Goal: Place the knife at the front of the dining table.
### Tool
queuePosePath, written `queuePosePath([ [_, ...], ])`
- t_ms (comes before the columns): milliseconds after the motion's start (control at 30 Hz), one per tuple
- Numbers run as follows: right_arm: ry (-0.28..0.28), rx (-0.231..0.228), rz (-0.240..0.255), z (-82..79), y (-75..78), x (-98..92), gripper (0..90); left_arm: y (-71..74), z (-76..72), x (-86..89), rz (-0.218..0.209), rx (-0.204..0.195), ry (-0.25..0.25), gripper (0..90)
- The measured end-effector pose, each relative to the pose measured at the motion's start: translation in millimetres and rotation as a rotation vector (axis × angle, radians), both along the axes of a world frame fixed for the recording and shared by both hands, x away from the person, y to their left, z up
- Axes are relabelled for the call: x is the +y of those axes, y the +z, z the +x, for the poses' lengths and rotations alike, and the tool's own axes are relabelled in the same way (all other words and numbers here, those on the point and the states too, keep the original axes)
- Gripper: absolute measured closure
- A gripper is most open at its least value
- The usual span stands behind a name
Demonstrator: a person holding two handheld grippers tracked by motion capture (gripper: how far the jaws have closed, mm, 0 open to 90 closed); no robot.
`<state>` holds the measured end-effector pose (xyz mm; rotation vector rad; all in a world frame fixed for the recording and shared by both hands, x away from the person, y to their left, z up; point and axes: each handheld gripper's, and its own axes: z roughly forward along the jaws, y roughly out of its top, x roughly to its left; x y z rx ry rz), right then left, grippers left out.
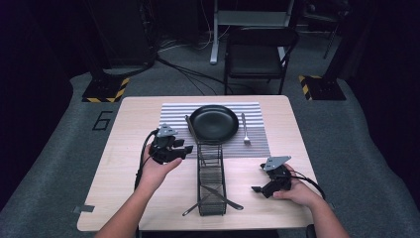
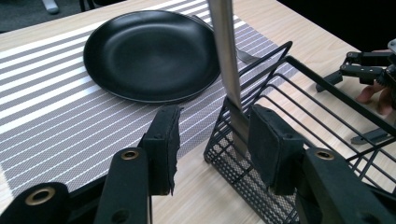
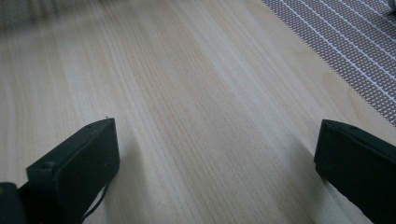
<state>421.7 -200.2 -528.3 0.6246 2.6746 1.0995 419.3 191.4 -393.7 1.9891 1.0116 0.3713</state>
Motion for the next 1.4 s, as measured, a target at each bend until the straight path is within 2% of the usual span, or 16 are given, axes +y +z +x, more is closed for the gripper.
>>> queuePosePath([
  [200,-0.001,0.001,0.0,0.0,0.0,0.1,0.0,-0.6,5.6,-8.0,-0.004,0.0,-0.008,55.0],
  [433,0.0,0.001,-0.001,0.0,0.0,0.0,0.0,-2.4,11.7,-16.7,-0.03,-0.006,-0.012,59.8],
  [633,-0.001,0.001,0.0,0.0,0.1,0.0,0.0,-3.9,15.1,-24.4,-0.019,-0.014,-0.023,65.5],
  [833,0.0,0.001,0.0,0.0,0.0,0.0,0.0,-5.0,17.4,-25.7,-0.011,-0.007,-0.011,69.2],
  [933,-0.001,0.0,0.0,0.0,0.0,0.1,0.0,-4.8,17.0,-26.3,-0.005,-0.02,-0.004,74.4],
  [1100,0.001,0.0,-0.001,0.0,0.0,0.0,0.0,-4.0,15.5,-27.2,-0.005,-0.024,-0.002,77.0],
  [1400,-0.001,0.001,0.001,0.0,0.0,0.1,0.0,-3.3,5.3,-32.7,-0.016,-0.055,-0.038,80.9],
])
